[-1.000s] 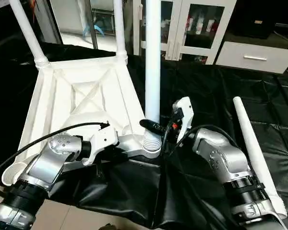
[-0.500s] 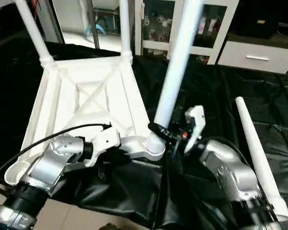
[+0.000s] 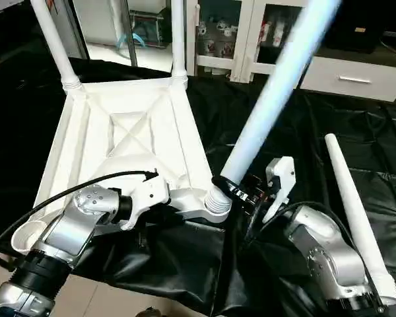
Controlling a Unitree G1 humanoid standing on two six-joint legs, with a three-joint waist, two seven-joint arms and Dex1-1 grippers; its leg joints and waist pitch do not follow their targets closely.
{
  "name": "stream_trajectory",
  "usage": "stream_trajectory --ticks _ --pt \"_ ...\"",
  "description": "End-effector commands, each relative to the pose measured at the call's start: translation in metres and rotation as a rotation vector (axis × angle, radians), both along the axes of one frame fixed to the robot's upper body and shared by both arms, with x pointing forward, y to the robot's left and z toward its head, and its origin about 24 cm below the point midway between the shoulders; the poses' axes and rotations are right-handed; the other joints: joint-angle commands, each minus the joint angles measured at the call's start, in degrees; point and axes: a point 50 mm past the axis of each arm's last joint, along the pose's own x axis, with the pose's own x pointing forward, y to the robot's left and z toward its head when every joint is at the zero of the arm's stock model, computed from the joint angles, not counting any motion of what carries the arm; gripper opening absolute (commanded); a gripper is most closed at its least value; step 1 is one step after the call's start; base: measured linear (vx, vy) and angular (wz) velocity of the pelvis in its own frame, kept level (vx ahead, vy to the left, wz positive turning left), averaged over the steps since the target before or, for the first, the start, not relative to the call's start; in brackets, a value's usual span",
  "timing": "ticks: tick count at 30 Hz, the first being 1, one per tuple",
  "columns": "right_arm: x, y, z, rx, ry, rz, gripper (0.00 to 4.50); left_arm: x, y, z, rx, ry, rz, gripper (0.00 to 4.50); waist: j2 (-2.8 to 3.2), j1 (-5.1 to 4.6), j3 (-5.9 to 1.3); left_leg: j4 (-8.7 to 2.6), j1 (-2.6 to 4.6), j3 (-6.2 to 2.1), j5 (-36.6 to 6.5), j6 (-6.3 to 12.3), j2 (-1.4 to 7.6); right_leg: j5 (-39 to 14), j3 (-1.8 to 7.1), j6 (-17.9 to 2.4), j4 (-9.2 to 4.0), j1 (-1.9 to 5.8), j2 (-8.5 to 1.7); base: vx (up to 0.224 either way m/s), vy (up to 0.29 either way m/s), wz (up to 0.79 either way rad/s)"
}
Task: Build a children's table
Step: Insert table leg to table base
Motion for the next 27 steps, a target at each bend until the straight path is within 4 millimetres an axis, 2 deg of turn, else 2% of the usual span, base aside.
stream_trajectory --ticks 1,12,15,21,25,27 --pt "-0.001 -0.018 -0.007 -0.080 0.001 -0.087 1.86 0.004 -0.004 0.008 -0.038 -0.048 -0.019 0.00 -0.28 -0.74 -2.92 -5.62 0.28 -1.38 -8.75 1.16 3.93 -9.77 3.33 -10.72 -5.06 2.04 -4.53 0.000 0.000 0.00" --pt "-0.011 -0.008 -0.016 -0.196 0.028 0.066 1.86 0.005 -0.002 0.008 -0.028 -0.048 -0.015 0.00 -0.39 -0.74 -2.80 -5.65 0.11 -1.46 -9.14 1.38 3.90 -10.86 3.39 -10.31 -5.19 2.17 -4.58 0.000 0.000 0.00" --pt "-0.011 -0.006 -0.017 -0.223 0.036 0.103 1.86 0.005 -0.001 0.007 -0.025 -0.046 -0.015 0.00 -0.40 -0.78 -2.75 -5.73 0.25 -1.49 -9.87 1.34 3.94 -12.34 3.39 -10.15 -5.32 2.09 -4.57 0.000 0.000 0.00" --pt "-0.007 -0.003 -0.021 -0.341 0.096 0.195 1.86 0.004 0.000 0.007 -0.019 -0.038 -0.017 0.00 -0.36 -0.99 -2.75 -5.72 0.31 -1.51 -9.77 1.18 3.90 -11.94 3.33 -10.57 -5.23 2.12 -4.41 0.000 0.000 0.00" --pt "-0.002 0.000 -0.022 -0.399 0.134 0.239 1.86 0.004 0.000 0.006 -0.018 -0.036 -0.018 0.00 -0.41 -1.07 -2.66 -5.82 0.36 -1.57 -11.00 0.71 3.96 -14.13 3.43 -10.36 -5.45 2.17 -4.65 0.000 0.000 0.00" --pt "0.004 0.004 -0.020 -0.401 0.134 0.254 1.86 0.004 0.000 0.006 -0.017 -0.035 -0.018 0.00 -0.40 -1.28 -2.48 -6.00 0.53 -1.64 -12.87 0.30 3.99 -16.91 3.38 -10.17 -5.67 1.99 -4.63 0.000 0.000 0.00"
